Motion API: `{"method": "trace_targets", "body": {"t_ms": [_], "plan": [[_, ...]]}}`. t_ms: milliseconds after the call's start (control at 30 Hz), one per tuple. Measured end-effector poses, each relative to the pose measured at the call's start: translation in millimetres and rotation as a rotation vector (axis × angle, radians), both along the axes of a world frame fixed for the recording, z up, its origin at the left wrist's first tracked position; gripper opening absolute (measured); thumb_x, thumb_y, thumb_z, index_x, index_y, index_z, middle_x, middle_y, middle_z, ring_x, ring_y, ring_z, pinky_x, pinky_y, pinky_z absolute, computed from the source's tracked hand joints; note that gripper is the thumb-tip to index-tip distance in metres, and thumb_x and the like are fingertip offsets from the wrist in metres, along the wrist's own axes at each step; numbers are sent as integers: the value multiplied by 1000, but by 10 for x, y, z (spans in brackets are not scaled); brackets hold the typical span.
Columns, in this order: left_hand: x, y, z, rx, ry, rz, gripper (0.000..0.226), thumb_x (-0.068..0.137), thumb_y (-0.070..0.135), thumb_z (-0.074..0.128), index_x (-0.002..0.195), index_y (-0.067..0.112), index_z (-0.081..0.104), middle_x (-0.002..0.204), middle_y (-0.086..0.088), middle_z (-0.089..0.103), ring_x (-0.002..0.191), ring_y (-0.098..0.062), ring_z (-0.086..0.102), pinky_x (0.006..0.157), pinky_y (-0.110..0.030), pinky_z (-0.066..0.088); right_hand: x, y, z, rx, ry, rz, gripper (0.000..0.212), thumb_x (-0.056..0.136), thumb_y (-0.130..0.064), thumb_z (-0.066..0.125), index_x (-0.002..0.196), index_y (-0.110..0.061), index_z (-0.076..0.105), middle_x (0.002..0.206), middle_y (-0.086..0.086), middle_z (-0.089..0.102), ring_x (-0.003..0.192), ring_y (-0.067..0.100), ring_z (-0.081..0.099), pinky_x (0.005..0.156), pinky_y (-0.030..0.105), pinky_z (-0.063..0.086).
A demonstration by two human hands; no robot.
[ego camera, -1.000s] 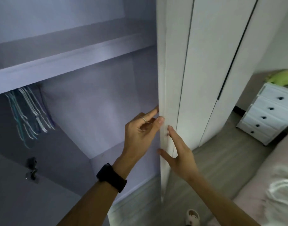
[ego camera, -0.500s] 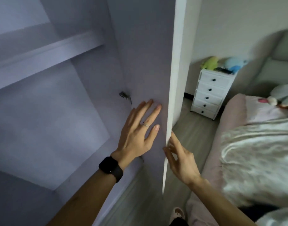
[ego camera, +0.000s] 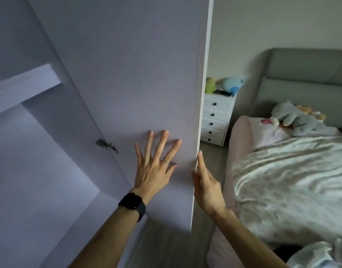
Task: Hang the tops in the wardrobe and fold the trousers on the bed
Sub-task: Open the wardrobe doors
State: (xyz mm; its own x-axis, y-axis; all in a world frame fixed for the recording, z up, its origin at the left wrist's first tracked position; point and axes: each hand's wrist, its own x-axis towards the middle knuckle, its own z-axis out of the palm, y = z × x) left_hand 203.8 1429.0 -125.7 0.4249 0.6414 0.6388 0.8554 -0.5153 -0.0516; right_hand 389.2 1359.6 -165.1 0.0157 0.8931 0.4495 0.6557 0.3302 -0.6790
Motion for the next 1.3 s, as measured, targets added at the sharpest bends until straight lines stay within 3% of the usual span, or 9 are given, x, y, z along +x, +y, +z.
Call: {"method": "trace_targets", "body": {"t_ms": [100, 200, 500, 633, 800, 933, 1033, 1200, 1300], "plan": [[78, 138, -30, -1, 19, 16, 105, 84, 50, 76, 160, 34, 6, 169, -4, -11, 152, -46, 7, 105, -80, 24, 83, 139, -16, -16, -7, -24, 93, 103, -12, 51, 151, -58, -14, 114, 8, 62, 77, 32, 63, 62, 40, 54], [137, 252, -65, 0, 29, 24, 106, 82, 50, 77, 160, 35, 8, 169, -3, -9, 152, -47, 8, 104, -80, 25, 144, 261, -29, -22, -17, -43, 93, 104, -11, 50, 150, -58, -15, 104, 5, 58, 73, 33, 59, 61, 46, 54], [98, 624, -97, 138, 94, -16, 98, 80, 59, 76, 158, 39, 20, 169, 2, -3, 148, -43, 17, 101, -82, 24, 162, 507, -42, -83, 9, -157, 91, 104, -13, 48, 149, -61, -15, 98, 1, 52, 71, 35, 57, 64, 48, 53], [74, 715, -127, 185, 101, -42, 96, 82, 61, 73, 159, 40, 19, 169, 3, -2, 148, -41, 18, 101, -82, 24, 50, 508, -35, -62, -4, -263, 92, 104, -13, 49, 148, -61, -16, 103, -9, 50, 73, 32, 58, 61, 44, 53], [53, 738, -141, 166, 80, -66, 96, 85, 50, 73, 160, 38, 14, 169, 2, -2, 151, -42, 10, 103, -83, 19, -49, 534, -7, -83, 33, -314, 90, 104, -16, 49, 148, -62, -14, 108, -2, 57, 76, 31, 61, 66, 46, 54], [23, 540, -69, 81, 8, -109, 96, 82, 21, 73, 160, 33, 19, 169, -3, 8, 152, -45, 5, 107, -81, 14, -92, 436, 19, -121, 14, -345, 85, 102, -17, 50, 153, -58, -4, 121, 3, 62, 88, 31, 65, 76, 46, 56], [-58, 351, -55, -16, -31, -146, 88, 81, 17, 72, 157, 30, 32, 168, -7, 14, 153, -42, 10, 110, -79, 10, -200, 174, 25, -153, -10, -376, 80, 99, -16, 53, 156, -52, 9, 118, 3, 63, 90, 28, 66, 78, 44, 56], [64, -137, -528, -265, -163, -363, 72, 78, 9, 76, 145, 18, 52, 152, -13, 42, 136, -35, 45, 107, -66, 37, -220, -750, -342, -220, 10, -529, 65, 94, -20, 59, 153, -38, 37, 133, -1, 62, 110, 20, 65, 89, 40, 55], [252, -551, -883, -599, -219, -533, 67, 84, 7, 71, 146, 22, 50, 145, -7, 54, 131, -29, 52, 109, -49, 44, -204, -1430, -556, -289, 23, -674, 47, 95, -30, 58, 142, -35, 54, 136, -11, 61, 118, 11, 61, 96, 31, 52]]}}
